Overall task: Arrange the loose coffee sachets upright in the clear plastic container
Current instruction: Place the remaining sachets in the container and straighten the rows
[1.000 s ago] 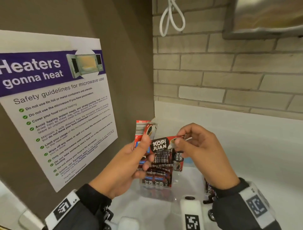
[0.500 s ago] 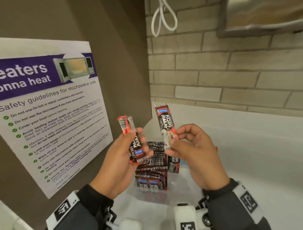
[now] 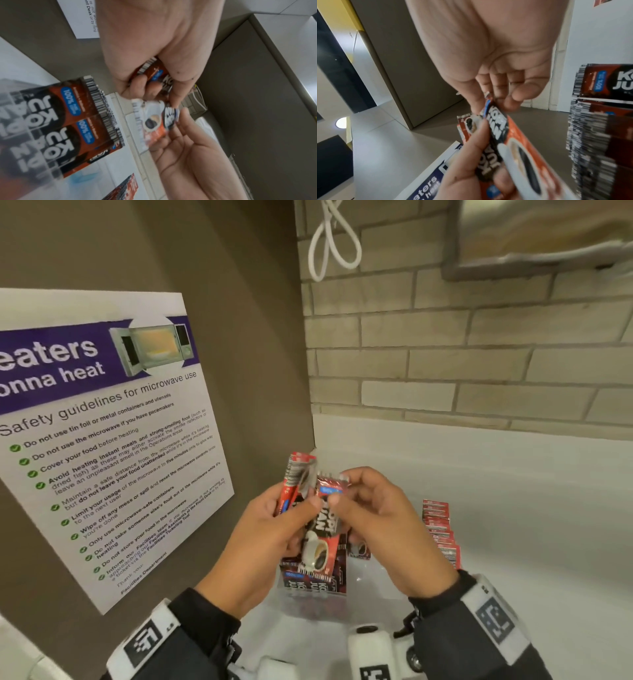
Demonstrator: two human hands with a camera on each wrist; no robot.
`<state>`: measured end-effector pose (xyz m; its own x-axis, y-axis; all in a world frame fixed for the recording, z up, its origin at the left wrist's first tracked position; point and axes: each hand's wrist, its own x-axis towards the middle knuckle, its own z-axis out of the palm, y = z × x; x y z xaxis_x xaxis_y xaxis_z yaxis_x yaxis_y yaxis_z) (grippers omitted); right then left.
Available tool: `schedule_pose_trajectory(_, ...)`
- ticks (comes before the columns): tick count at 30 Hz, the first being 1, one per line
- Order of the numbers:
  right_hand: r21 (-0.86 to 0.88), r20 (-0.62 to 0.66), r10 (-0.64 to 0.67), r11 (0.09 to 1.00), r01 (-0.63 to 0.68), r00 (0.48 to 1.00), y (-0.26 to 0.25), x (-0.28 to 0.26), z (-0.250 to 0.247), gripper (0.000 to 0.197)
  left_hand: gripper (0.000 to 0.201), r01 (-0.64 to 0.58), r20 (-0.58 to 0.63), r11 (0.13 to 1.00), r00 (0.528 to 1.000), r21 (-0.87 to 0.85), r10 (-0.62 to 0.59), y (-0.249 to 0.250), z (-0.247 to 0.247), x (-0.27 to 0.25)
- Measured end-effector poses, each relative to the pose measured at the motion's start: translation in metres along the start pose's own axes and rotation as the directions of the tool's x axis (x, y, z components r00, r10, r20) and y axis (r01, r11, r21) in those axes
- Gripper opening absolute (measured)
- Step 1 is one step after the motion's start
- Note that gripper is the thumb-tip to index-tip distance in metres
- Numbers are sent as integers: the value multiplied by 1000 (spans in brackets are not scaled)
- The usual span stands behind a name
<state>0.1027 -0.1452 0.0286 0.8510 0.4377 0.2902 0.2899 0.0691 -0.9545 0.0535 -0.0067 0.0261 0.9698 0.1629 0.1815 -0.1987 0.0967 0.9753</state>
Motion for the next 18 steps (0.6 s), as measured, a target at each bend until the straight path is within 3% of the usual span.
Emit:
schedule_pose_trajectory(3, 0, -15, 0, 1000, 0, 1000, -3, 1, -6, 14, 9, 89, 121, 996, 989, -25, -86, 1, 6, -7)
schedule_pose_trajectory(7, 23, -76, 29, 999, -28, 997, -1, 3, -15, 21, 42, 157, 64, 976, 987, -154, -148, 6, 4, -7)
schedule_pose_trajectory(14, 216, -101, 91, 974, -68, 991, -15, 2, -32, 18, 40, 114, 12, 971, 993, -212, -114, 6, -3, -5)
schedule_pose_trajectory(16, 65, -107, 74, 996, -67, 992, -16, 4, -41, 15, 42, 109, -11, 968, 993, -227, -114, 6, -6, -5)
schedule_pose_trajectory(18, -244, -116, 23, 968, -51, 993, -16, 10, -53, 15, 45, 93, -25, 961, 994, -260, -103, 6, -10, -5)
